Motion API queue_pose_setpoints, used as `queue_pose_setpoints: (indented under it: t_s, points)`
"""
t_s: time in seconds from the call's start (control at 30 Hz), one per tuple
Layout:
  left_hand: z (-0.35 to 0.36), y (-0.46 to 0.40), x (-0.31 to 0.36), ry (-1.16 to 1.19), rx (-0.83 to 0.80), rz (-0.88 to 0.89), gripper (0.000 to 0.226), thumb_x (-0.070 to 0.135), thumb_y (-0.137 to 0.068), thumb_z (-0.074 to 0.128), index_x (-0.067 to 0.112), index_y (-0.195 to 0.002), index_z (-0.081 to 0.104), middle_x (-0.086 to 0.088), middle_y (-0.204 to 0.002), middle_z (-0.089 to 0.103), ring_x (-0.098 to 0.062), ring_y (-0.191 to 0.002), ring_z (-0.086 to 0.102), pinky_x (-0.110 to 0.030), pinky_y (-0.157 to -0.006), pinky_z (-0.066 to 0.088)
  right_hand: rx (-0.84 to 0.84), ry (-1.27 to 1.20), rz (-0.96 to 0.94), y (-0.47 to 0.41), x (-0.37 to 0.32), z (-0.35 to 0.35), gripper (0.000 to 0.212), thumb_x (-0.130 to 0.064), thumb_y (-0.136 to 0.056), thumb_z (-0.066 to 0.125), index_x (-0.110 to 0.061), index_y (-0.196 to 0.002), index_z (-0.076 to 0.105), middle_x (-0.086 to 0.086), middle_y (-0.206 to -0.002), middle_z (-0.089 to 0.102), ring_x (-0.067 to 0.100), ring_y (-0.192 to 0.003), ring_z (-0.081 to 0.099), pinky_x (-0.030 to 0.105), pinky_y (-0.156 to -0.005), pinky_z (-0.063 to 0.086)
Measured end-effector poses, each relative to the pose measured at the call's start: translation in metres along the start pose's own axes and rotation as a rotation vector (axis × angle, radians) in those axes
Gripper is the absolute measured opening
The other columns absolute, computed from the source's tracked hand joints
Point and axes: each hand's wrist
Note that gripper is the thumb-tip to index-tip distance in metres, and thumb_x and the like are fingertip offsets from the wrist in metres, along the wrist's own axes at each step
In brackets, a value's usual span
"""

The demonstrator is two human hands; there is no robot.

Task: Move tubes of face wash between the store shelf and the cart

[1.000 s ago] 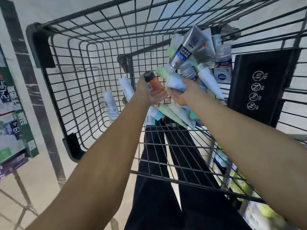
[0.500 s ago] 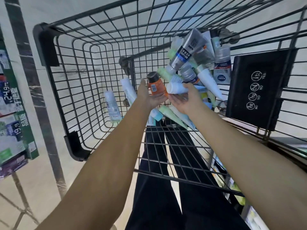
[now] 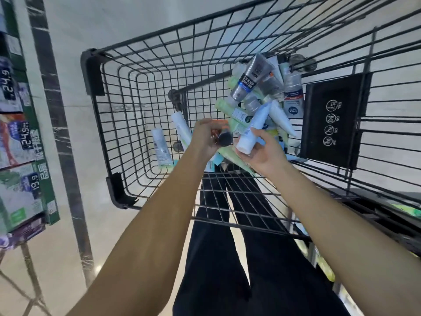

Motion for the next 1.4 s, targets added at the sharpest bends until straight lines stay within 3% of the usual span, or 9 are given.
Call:
queue_pose_setpoints:
  t_s: [0.13, 0.2, 0.33, 0.47, 0.73, 0.97, 1.1, 1.27, 1.4]
  points:
    - [-0.001, 0.049, 0.011, 0.03, -0.057, 0.067, 0.081, -0.02, -0.082, 0.053, 0.026, -0.147, 0.04, -0.023, -0.132, 0.052, -0.041, -0.115, 0.063, -0.061, -0.094, 0.056, -0.064, 0.167, -0.129, 0.041, -0.011, 0.013, 0.041, -0.011, -0.088, 0.077, -0.011, -0.123, 0.057, 0.023, -0.127, 0.065, 0.034, -0.097, 0.068, 0.044, -0.07, 0.061]
    - [-0.001, 0.08, 0.018, 0.021, -0.128, 0.073, 0.083, -0.019, -0.08, 0.056, 0.027, -0.148, 0.038, -0.024, -0.131, 0.053, -0.044, -0.123, 0.059, -0.068, -0.104, 0.046, -0.092, 0.223, -0.198, 0.07, -0.015, 0.02, 0.04, -0.003, -0.088, 0.074, -0.01, -0.125, 0.057, 0.018, -0.112, 0.068, 0.035, -0.091, 0.071, 0.041, -0.066, 0.061]
    - [0.001, 0.156, 0.03, -0.072, -0.291, 0.115, 0.057, -0.01, -0.082, 0.057, 0.017, -0.132, 0.052, -0.026, -0.141, 0.052, -0.042, -0.128, 0.055, -0.064, -0.11, 0.043, -0.135, 0.387, -0.301, 0.132, -0.02, 0.031, 0.062, -0.01, -0.082, 0.083, -0.015, -0.137, 0.053, 0.016, -0.13, 0.066, 0.037, -0.102, 0.069, 0.039, -0.067, 0.059]
    - [0.005, 0.234, 0.038, -0.102, -0.384, 0.215, 0.057, -0.002, -0.073, 0.066, 0.01, -0.128, 0.057, -0.025, -0.128, 0.059, -0.037, -0.112, 0.057, -0.046, -0.087, 0.058, -0.181, 0.417, -0.416, 0.193, -0.022, 0.036, 0.067, -0.011, -0.074, 0.088, -0.026, -0.128, 0.052, 0.012, -0.119, 0.072, 0.031, -0.089, 0.069, 0.051, -0.085, 0.05]
    - [0.005, 0.319, 0.041, -0.263, -0.598, 0.375, 0.055, -0.01, -0.073, 0.073, 0.018, -0.119, 0.062, -0.03, -0.117, 0.065, -0.036, -0.095, 0.068, -0.043, -0.079, 0.055, -0.283, 0.32, -0.626, 0.302, -0.007, 0.02, 0.049, -0.001, -0.091, 0.068, -0.01, -0.137, 0.054, 0.012, -0.097, 0.075, 0.026, -0.078, 0.071, 0.037, -0.064, 0.059]
    - [0.001, 0.342, 0.023, -0.669, -0.825, 0.333, 0.066, -0.01, -0.079, 0.073, 0.013, -0.137, 0.052, -0.03, -0.124, 0.066, -0.036, -0.099, 0.07, -0.042, -0.073, 0.057, -0.126, -0.015, -0.848, 0.353, 0.075, -0.043, 0.05, 0.0, -0.084, 0.073, -0.008, -0.132, 0.058, 0.017, -0.104, 0.075, 0.033, -0.088, 0.073, 0.053, -0.085, 0.059]
    - [-0.013, 0.354, -0.021, -0.84, -0.924, 0.318, 0.051, -0.004, -0.077, 0.074, 0.004, -0.126, 0.059, -0.037, -0.117, 0.065, -0.04, -0.099, 0.068, -0.041, -0.073, 0.056, -0.046, -0.289, -0.911, 0.371, 0.145, -0.09, 0.043, 0.012, -0.085, 0.066, -0.008, -0.123, 0.06, 0.014, -0.093, 0.075, 0.032, -0.076, 0.074, 0.043, -0.065, 0.061]
    - [-0.034, 0.381, -0.104, -1.004, -1.062, 0.206, 0.057, -0.009, -0.071, 0.076, -0.001, -0.125, 0.058, -0.025, -0.102, 0.071, -0.037, -0.086, 0.071, -0.039, -0.067, 0.057, 0.092, -0.524, -0.979, 0.385, 0.238, -0.158, 0.047, 0.01, -0.085, 0.069, -0.013, -0.124, 0.06, 0.018, -0.101, 0.075, 0.036, -0.082, 0.074, 0.049, -0.073, 0.06]
    - [-0.055, 0.409, -0.181, -1.19, -1.183, 0.094, 0.061, -0.004, -0.075, 0.079, 0.001, -0.132, 0.059, -0.032, -0.12, 0.067, -0.039, -0.095, 0.07, -0.04, -0.077, 0.056, 0.162, -0.712, -1.057, 0.407, 0.315, -0.205, 0.063, -0.001, -0.067, 0.081, -0.015, -0.126, 0.061, 0.024, -0.103, 0.074, 0.039, -0.083, 0.071, 0.045, -0.07, 0.061]
Point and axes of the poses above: each hand's wrist, its own y-axis away from the middle knuckle, its own z-axis out of the palm, x = y × z
